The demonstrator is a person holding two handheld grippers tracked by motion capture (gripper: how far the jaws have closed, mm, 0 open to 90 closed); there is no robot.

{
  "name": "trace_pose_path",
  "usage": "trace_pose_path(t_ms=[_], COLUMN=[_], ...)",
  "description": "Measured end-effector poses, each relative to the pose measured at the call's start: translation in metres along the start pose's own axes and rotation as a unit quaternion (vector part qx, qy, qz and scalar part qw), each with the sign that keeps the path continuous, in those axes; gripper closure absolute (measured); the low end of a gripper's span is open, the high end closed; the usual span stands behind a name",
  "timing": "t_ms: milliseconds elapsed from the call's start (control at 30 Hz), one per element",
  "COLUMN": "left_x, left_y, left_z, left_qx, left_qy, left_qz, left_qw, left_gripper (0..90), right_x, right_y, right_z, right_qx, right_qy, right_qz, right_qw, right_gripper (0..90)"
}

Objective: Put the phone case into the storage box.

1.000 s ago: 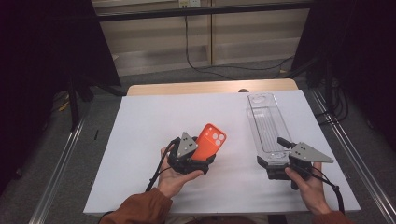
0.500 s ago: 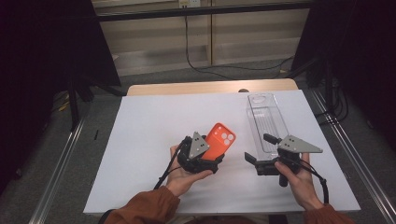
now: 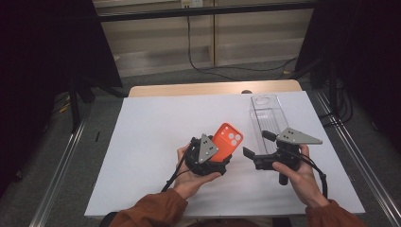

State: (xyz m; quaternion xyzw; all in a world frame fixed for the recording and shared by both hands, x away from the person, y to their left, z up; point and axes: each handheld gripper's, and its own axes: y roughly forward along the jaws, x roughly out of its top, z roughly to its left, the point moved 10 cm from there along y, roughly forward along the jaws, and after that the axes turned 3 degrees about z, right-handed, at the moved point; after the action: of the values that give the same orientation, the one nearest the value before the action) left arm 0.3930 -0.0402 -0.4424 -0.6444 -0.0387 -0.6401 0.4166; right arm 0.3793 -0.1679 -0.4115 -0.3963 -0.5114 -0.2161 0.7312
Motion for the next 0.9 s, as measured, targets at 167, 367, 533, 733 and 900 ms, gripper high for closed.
trace_pose_path(t_ms=[167, 367, 533, 733, 900], left_x=[-0.001, -0.004, -0.007, -0.006, -0.007], left_y=[0.002, 0.003, 0.004, 0.003, 0.004], left_z=[0.008, 0.015, 0.012, 0.005, 0.003], left_qx=[0.010, 0.019, 0.031, 0.035, 0.032], left_qy=[-0.009, -0.019, 0.000, 0.010, 0.011], left_qz=[-0.003, -0.009, -0.009, -0.016, -0.012], left_qw=[0.9999, 0.9996, 0.9995, 0.9992, 0.9993], left_gripper=[16.2, 16.1, 16.1, 16.1, 16.2], right_x=[0.005, 0.002, 0.006, 0.004, 0.005], right_y=[0.006, 0.017, 0.021, 0.024, 0.028], right_z=[0.003, 0.008, 0.008, 0.008, 0.006], right_qx=[-0.003, -0.022, -0.025, -0.015, -0.007], right_qy=[0.009, 0.016, 0.025, 0.042, 0.045], right_qz=[0.007, 0.049, 0.066, 0.112, 0.119], right_qw=[0.9999, 0.9984, 0.9972, 0.9927, 0.9918], right_gripper=[7.5, 2.6, 2.8, 5.3, 13.6])
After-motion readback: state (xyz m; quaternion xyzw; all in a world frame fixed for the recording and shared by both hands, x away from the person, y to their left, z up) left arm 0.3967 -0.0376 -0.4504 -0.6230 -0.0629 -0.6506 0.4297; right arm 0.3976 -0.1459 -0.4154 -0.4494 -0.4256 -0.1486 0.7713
